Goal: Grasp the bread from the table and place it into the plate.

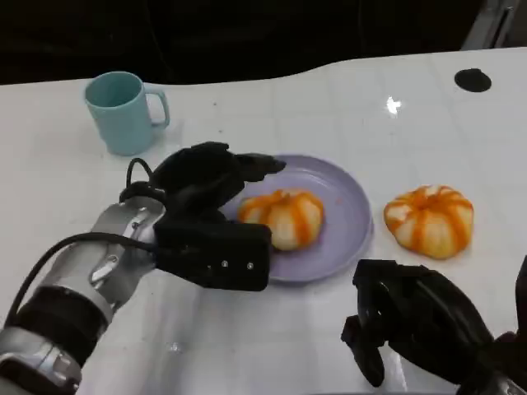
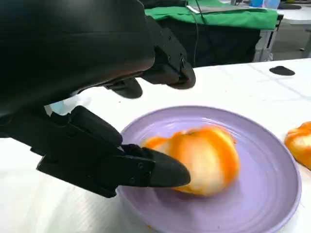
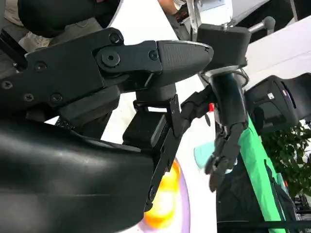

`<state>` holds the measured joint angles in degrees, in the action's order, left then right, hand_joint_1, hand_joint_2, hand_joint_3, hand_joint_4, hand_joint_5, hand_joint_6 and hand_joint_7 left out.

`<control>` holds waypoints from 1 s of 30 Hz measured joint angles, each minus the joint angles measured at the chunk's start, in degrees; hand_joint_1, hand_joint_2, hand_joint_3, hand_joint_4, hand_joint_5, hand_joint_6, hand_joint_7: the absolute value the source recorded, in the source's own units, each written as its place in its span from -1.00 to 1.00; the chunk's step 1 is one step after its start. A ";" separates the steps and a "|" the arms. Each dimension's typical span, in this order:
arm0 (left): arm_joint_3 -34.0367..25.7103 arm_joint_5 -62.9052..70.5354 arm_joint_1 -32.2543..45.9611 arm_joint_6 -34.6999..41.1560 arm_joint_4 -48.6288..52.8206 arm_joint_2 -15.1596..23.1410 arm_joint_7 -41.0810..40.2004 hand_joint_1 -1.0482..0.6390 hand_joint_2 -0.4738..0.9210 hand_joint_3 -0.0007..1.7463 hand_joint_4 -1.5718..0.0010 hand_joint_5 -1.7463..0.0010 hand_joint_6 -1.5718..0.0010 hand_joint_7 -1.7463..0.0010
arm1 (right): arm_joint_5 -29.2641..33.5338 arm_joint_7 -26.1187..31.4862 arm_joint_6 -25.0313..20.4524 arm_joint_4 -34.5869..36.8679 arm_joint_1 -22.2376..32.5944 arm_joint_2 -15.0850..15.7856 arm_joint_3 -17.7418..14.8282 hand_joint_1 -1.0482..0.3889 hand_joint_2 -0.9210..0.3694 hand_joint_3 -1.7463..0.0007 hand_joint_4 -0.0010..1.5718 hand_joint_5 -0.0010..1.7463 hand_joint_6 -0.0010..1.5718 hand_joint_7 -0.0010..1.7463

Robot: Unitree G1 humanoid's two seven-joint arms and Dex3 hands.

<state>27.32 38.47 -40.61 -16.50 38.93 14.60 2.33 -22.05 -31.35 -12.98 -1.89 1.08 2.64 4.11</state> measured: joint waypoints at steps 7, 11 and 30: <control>-1.45 -3.55 4.11 -1.32 -4.44 1.07 2.17 -0.60 1.00 -0.56 0.77 0.30 0.44 0.89 | 0.00 0.10 0.00 -0.26 0.28 0.04 0.07 -0.83 -1.00 0.60 0.63 0.84 0.41 0.74; -3.89 -6.17 7.25 -2.64 -8.56 1.53 1.99 -0.53 1.00 -0.62 0.65 0.05 0.25 0.82 | 0.01 0.24 0.00 -0.87 0.53 0.04 0.33 -0.83 -1.00 0.59 0.63 0.84 0.41 0.74; -18.63 -51.24 35.83 9.95 -40.02 -9.00 14.60 -0.43 1.00 -0.53 0.26 -1.00 0.45 -0.91 | -0.15 0.81 -0.49 -1.88 1.06 0.23 0.63 -0.82 -1.00 0.58 0.62 0.85 0.38 0.75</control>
<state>8.69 -12.77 -4.79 -6.55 -1.10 5.59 16.93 -22.20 -30.55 -13.46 -3.77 2.14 2.87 4.73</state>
